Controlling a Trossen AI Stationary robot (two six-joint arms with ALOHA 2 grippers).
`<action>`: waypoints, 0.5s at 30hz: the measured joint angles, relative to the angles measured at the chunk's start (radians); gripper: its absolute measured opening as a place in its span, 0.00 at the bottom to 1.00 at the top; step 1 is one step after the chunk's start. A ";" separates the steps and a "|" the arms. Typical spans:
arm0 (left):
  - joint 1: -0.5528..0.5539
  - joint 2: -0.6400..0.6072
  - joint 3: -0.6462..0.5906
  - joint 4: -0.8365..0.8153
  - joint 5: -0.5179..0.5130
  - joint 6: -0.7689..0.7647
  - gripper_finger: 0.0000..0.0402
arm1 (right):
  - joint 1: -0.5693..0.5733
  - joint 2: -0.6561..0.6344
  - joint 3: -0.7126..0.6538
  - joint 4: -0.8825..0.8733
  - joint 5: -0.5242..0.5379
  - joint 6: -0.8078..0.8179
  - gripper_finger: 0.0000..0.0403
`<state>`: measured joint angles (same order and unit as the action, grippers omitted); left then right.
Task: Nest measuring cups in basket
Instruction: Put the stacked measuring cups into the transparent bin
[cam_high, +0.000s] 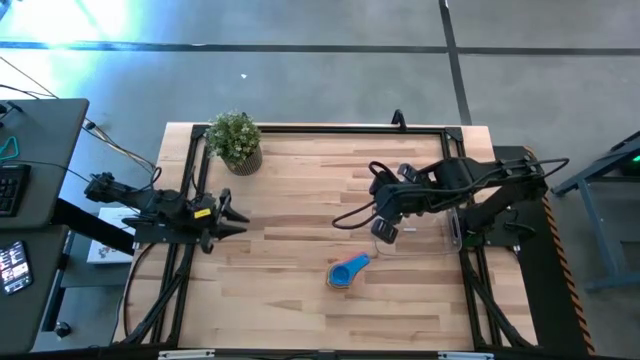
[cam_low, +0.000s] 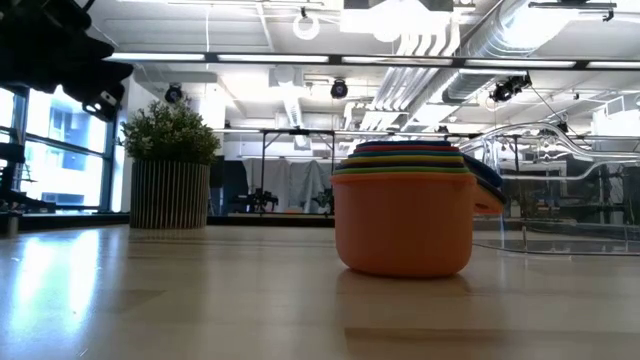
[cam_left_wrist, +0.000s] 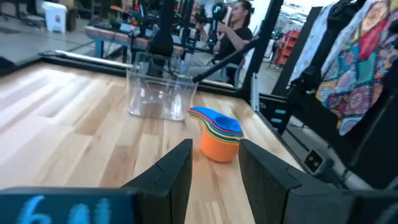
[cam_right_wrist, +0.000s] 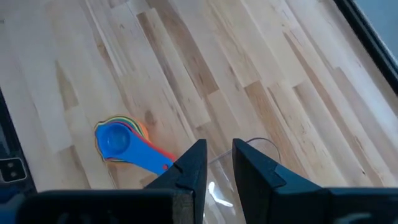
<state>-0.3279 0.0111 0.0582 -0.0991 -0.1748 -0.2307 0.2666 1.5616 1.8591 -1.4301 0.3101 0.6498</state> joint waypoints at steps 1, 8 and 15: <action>0.000 0.002 0.000 0.001 -0.009 0.006 0.30 | 0.000 0.000 0.000 0.001 -0.007 -0.001 0.17; 0.000 0.003 0.000 0.001 -0.021 -0.001 0.30 | 0.000 0.000 0.000 0.001 -0.007 -0.035 0.17; 0.000 0.003 0.000 0.000 -0.021 -0.001 0.30 | 0.000 0.000 0.000 0.008 0.033 -0.184 0.17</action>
<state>-0.3275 0.0139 0.0586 -0.0990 -0.1959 -0.2321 0.2666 1.5616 1.8591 -1.4224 0.3431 0.4661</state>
